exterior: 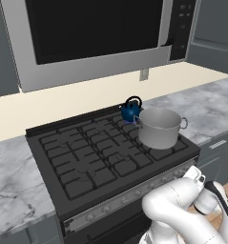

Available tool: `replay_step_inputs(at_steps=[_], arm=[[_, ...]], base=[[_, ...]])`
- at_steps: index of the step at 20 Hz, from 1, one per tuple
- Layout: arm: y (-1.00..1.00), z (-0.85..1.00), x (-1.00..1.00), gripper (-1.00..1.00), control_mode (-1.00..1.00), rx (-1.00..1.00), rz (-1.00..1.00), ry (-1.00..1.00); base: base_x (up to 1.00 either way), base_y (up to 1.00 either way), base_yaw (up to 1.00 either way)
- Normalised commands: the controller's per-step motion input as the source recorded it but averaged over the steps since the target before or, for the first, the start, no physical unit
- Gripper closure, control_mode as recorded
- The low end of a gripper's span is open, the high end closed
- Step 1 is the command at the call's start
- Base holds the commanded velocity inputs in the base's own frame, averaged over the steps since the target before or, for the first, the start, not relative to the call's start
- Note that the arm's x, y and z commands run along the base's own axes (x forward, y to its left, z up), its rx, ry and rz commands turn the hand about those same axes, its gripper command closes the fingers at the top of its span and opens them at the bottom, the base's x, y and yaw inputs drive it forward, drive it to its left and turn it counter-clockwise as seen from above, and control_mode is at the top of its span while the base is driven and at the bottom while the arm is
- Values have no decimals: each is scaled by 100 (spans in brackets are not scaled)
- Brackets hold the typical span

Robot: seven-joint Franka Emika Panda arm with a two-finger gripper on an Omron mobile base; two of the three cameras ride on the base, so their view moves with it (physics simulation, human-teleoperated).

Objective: Pick the kettle from the cabinet and place it on a stove burner. Then pick the pot from the counter and place it on another stove burner. Finally, turn both burners on.

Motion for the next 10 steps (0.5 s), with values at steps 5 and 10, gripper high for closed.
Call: replay_step_inputs(at_steps=[5, 10], arm=[[3, 14, 0, 100, -100, -20, 0, -5], [17, 3, 1, -100, -100, -12, 0, 1]], base=[[0, 0, 0], [0, 0, 0]])
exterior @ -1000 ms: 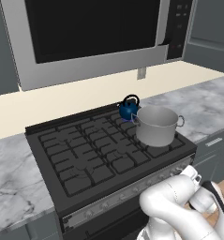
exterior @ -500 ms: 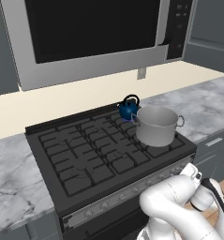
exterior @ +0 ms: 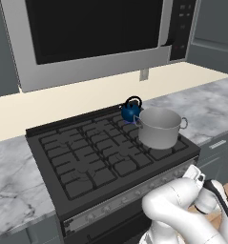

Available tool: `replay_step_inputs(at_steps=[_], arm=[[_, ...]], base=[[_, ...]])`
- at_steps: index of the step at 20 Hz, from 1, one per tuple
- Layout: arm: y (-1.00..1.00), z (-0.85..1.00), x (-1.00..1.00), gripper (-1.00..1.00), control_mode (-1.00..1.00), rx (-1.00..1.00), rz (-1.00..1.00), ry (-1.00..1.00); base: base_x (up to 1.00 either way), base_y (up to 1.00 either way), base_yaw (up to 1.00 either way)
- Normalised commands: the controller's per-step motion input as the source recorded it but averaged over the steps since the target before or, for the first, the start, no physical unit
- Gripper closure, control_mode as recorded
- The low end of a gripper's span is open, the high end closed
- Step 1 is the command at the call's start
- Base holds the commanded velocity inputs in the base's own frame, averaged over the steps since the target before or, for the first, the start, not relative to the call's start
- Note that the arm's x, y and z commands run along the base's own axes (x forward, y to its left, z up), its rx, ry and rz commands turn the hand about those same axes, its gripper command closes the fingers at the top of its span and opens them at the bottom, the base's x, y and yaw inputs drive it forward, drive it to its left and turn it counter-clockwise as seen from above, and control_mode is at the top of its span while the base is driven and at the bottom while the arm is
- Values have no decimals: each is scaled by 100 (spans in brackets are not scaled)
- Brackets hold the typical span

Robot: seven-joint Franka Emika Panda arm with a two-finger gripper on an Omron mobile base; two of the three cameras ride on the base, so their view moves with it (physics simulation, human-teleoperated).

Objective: Pick the kettle from the cabinet and place it on a stove burner. Then pick the pot from the counter and place it on another stove burner. Finally, turn both burners on.

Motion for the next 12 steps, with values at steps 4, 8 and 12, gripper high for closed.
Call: replay_step_inputs(at_steps=[4, 8, 12], arm=[[0, 0, 0, -100, -100, 0, 0, 0], [-8, 0, 0, -100, -100, 0, 0, -1], [-22, 0, 0, -100, -100, 1, 0, -3]], base=[[0, 0, 0], [0, 0, 0], [0, 0, 0]])
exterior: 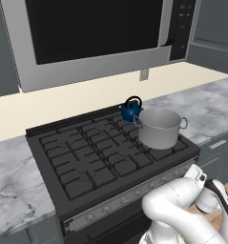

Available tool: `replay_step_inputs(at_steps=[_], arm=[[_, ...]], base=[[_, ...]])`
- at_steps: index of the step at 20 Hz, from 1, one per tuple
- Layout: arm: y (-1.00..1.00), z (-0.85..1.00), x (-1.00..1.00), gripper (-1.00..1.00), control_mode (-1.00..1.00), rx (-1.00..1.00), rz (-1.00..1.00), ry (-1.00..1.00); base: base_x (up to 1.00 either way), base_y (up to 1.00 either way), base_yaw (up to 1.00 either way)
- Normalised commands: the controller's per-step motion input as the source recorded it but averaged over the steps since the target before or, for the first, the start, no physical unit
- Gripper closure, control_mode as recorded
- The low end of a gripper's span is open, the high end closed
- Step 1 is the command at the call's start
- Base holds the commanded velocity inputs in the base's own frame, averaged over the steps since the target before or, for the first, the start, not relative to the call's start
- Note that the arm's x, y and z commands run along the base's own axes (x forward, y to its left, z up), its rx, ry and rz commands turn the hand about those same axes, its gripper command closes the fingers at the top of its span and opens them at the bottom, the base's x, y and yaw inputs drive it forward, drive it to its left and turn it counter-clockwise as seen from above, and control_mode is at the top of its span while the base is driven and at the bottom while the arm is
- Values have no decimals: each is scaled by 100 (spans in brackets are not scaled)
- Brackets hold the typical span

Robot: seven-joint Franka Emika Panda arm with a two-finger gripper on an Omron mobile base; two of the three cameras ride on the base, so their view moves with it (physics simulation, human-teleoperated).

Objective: Pick the kettle from the cabinet and place it on a stove burner. Then pick the pot from the counter and place it on another stove burner. Finally, turn both burners on.

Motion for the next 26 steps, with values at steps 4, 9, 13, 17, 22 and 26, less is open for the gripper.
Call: replay_step_inputs(at_steps=[4, 9, 13, 17, 22, 26], arm=[[-18, 6, -18, -100, -100, 1, 0, -7], [-11, 10, -28, -100, -100, 3, 0, -3], [-9, 16, -16, -100, -100, 2, 0, -4], [-18, 16, 0, -100, -100, 4, 0, -1], [-26, 14, 0, -100, -100, 8, -1, 1], [-27, 2, 1, -100, -100, 14, 0, 6]], base=[[0, 0, 0], [0, 0, 0], [0, 0, 0], [0, 0, 0], [0, 0, 0], [0, 0, 0]])
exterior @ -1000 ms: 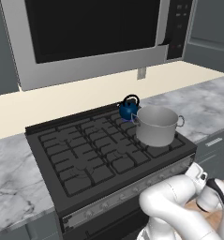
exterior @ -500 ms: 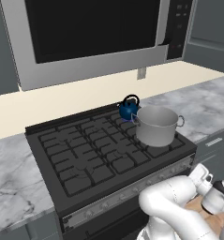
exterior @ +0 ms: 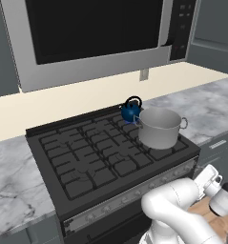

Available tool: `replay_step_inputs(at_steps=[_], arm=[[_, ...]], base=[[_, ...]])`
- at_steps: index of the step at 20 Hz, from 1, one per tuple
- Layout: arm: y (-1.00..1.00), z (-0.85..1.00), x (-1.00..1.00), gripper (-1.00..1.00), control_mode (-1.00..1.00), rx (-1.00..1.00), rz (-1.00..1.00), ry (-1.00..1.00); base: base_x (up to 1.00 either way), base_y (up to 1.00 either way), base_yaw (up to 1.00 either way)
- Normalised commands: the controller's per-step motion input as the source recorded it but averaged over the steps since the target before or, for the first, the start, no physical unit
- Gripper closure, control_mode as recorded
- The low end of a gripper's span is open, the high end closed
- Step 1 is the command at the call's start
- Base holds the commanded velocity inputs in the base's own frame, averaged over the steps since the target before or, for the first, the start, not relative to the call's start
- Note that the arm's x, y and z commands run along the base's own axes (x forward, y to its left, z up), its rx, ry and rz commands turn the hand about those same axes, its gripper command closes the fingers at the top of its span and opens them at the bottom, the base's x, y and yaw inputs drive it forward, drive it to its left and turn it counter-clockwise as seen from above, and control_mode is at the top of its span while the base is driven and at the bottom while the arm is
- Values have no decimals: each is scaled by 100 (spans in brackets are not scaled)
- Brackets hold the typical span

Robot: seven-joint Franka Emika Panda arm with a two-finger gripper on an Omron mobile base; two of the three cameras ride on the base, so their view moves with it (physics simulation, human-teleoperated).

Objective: Pick the kettle from the cabinet and place it on a stove burner. Then pick the pot from the counter and place it on another stove burner. Finally, turn both burners on.

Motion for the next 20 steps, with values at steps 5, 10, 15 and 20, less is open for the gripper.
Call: replay_step_inputs(at_steps=[5, 10, 15, 20], arm=[[-9, 0, 10, -100, -100, 16, 0, 13], [0, -6, 20, -100, -100, 12, 0, 18], [0, -14, 16, -100, -100, 13, 0, 22], [0, -11, 10, -100, -100, 16, 0, 18]], base=[[0, 0, 0], [0, 0, 0], [0, 0, 0], [0, 0, 0]])
